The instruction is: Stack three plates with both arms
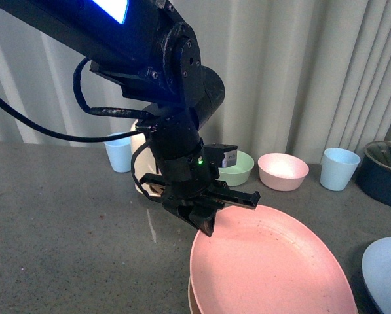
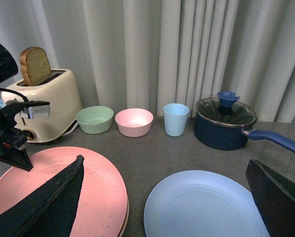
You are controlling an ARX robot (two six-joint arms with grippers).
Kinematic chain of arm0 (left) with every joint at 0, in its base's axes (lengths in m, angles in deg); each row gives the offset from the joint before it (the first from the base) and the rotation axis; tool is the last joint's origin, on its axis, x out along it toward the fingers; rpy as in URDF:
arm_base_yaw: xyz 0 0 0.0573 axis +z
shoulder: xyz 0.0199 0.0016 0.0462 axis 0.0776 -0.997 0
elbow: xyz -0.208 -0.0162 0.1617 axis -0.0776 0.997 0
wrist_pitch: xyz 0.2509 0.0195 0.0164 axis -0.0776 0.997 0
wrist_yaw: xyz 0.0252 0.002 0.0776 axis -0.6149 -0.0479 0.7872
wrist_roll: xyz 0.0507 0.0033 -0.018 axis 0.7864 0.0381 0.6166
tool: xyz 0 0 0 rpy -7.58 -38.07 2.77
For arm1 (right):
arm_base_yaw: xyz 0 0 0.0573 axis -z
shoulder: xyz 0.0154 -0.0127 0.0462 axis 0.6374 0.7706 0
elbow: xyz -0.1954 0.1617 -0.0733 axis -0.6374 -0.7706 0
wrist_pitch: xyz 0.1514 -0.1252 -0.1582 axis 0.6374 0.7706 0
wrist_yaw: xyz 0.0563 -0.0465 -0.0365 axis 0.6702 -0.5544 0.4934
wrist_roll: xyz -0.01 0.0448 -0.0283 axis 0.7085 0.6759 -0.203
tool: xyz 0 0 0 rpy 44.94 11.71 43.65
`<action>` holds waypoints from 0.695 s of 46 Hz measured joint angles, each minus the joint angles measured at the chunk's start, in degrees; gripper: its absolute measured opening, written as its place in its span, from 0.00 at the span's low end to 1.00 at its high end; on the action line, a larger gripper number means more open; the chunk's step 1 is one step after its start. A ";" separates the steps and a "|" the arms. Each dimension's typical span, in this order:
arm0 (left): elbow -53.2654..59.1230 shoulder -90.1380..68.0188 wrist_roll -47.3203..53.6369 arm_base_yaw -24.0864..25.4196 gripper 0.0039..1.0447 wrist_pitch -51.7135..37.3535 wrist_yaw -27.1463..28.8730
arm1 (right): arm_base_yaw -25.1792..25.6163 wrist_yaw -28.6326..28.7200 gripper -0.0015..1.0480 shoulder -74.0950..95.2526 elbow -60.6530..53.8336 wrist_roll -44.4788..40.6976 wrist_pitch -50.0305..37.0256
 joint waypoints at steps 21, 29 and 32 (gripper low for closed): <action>-0.83 -1.57 0.66 0.15 0.27 -0.26 0.00 | 0.00 0.00 0.93 0.00 0.00 0.00 0.00; -1.77 -1.55 0.66 0.13 0.53 -0.09 -0.44 | 0.00 0.00 0.93 0.00 0.00 0.00 0.00; -1.81 -1.20 0.68 0.15 0.62 -0.09 -0.87 | 0.00 0.00 0.93 0.00 0.00 0.00 0.00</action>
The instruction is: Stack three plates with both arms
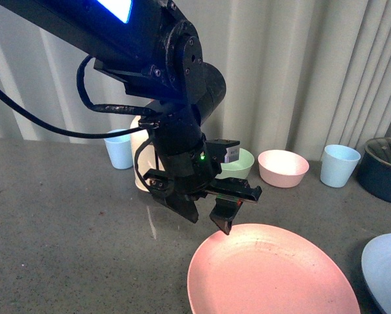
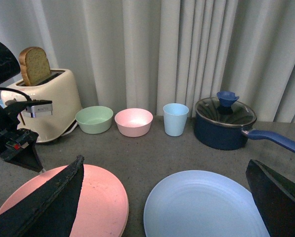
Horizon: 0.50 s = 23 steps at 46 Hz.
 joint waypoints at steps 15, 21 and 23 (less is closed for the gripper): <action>9.38 14.53 5.53 2.01 0.93 -12.79 1.62 | 0.00 0.00 0.93 0.00 0.00 0.00 0.00; 19.61 26.69 10.49 3.61 0.94 -22.25 2.91 | 0.00 0.00 0.93 0.00 0.00 0.00 0.00; 23.76 30.99 11.78 4.20 0.94 -25.83 2.91 | 0.00 0.00 0.93 0.00 0.00 0.00 0.00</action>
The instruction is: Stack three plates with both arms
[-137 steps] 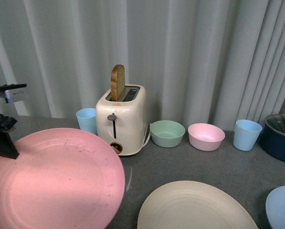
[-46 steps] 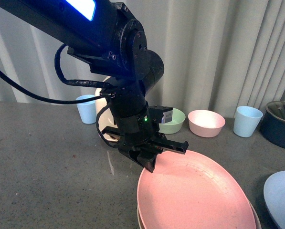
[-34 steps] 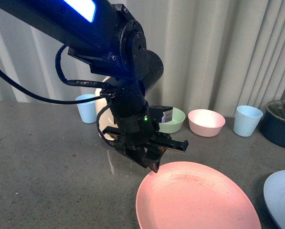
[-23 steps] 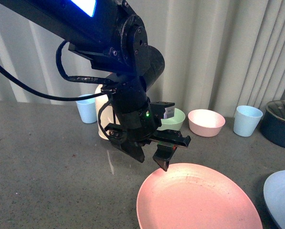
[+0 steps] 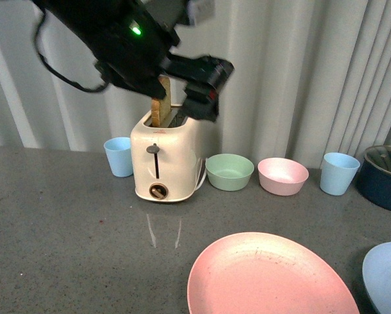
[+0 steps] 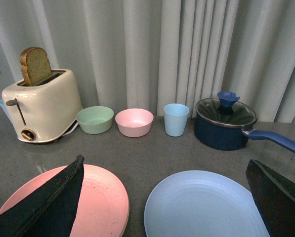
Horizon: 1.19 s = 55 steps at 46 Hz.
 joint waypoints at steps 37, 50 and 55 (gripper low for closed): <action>70.90 57.51 -17.22 12.52 0.04 -50.29 16.90 | 0.00 -0.02 0.93 0.00 0.00 0.00 0.00; 78.75 65.07 -17.88 15.89 0.03 -50.66 13.86 | 0.00 0.00 0.93 0.00 0.00 0.00 0.00; 81.07 68.65 -17.90 20.13 0.03 -49.66 8.90 | 0.00 0.00 0.93 0.00 0.00 0.00 0.00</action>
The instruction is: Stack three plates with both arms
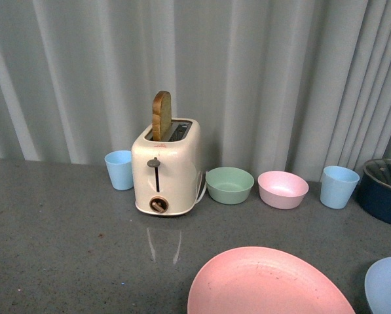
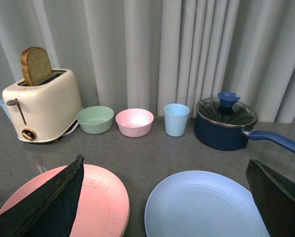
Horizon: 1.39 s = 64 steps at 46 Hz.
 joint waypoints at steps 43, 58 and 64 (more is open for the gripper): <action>6.56 25.62 -0.15 1.09 0.03 17.18 -0.24 | 0.00 0.00 0.93 0.00 0.00 0.00 0.00; 6.54 37.68 -0.15 1.09 0.03 29.40 -0.26 | 0.00 0.00 0.93 0.00 0.00 0.00 0.00; 6.54 37.64 -0.17 1.09 0.03 29.64 -0.26 | 0.00 0.00 0.93 0.00 0.00 0.00 0.00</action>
